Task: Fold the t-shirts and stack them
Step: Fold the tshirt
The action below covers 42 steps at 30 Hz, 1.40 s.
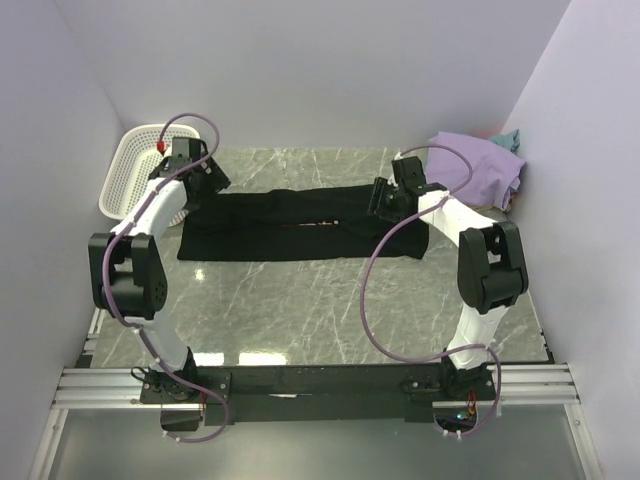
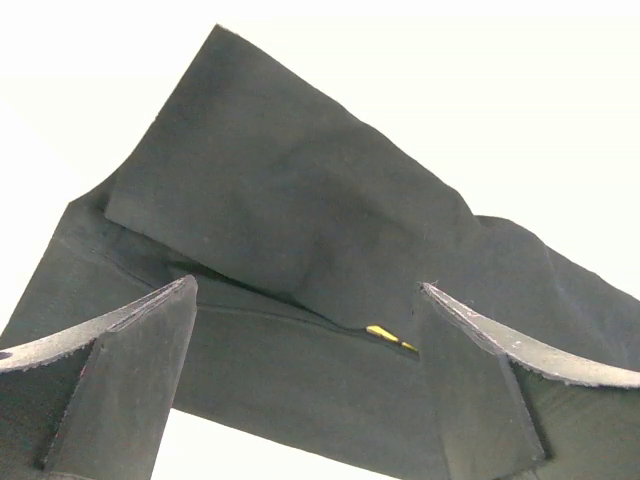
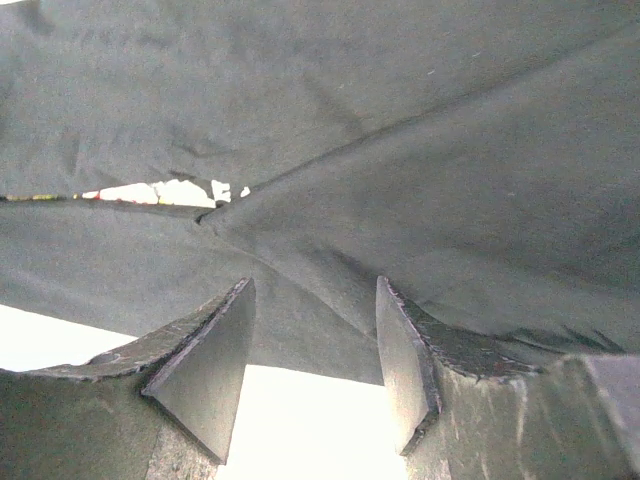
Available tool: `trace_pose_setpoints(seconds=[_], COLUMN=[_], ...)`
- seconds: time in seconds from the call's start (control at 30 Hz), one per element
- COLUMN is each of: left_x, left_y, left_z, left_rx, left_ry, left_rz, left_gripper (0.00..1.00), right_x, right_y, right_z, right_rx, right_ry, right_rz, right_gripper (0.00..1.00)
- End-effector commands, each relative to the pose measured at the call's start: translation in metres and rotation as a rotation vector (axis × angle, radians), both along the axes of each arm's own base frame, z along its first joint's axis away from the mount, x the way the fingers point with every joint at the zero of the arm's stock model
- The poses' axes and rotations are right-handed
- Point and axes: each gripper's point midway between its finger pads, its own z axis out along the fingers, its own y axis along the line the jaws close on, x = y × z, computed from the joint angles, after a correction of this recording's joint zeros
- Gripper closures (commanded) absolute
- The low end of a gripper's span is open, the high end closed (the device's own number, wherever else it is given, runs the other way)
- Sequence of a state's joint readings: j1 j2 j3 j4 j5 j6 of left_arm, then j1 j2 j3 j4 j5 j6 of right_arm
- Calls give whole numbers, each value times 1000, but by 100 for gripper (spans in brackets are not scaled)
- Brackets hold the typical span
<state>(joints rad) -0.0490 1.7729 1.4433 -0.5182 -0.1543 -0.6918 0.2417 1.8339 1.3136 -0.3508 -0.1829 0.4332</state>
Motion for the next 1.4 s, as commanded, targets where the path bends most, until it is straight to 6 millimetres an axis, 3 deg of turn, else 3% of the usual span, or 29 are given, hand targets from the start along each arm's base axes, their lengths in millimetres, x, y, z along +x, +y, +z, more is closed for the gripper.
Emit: trace_pose_setpoints(seconds=[0.0,0.2,0.3,0.4,0.5,0.63,0.7,0.8,0.83,0.9,1.1,1.27,1.37], left_x=[1,8,11,14,18,28,34,42,44,44,25,5,-14], left_y=[-7,-9,-9,-8,-9,-19,-24,-40,-45,-46,-29,-27,-29], left_z=[-8,-25,-30,-32,-26,-4,5,6,4,-11,-50,-50,-36], left_rx=[-34,-40,-35,-25,-28,-68,-84,-140,-160,-168,-97,-88,-94], left_ry=[18,63,87,95,80,2,-32,-57,-52,1,145,175,163], left_rz=[-38,-43,-46,-46,-55,-98,-123,-193,-217,-219,-157,-171,-187], left_gripper=[6,6,6,6,6,5,5,3,1,1,1,1,1], right_x=[-12,-40,-55,-58,-56,-38,-30,-17,-13,-9,-8,-13,-15], right_y=[16,17,9,-2,-11,-11,-11,-12,-13,-12,-3,-6,-7], right_z=[-22,-48,-54,-48,-36,16,31,42,35,33,11,6,8], right_rx=[61,47,5,-44,-82,-57,-54,-62,-73,-76,-50,-61,-62], right_ry=[52,153,184,179,144,-21,-61,-85,-67,-51,1,10,3], right_rz=[53,88,71,40,11,-20,-29,-53,-58,-57,-38,-36,-34], right_gripper=[42,42,43,42,43,41,40,39,39,39,39,39,39])
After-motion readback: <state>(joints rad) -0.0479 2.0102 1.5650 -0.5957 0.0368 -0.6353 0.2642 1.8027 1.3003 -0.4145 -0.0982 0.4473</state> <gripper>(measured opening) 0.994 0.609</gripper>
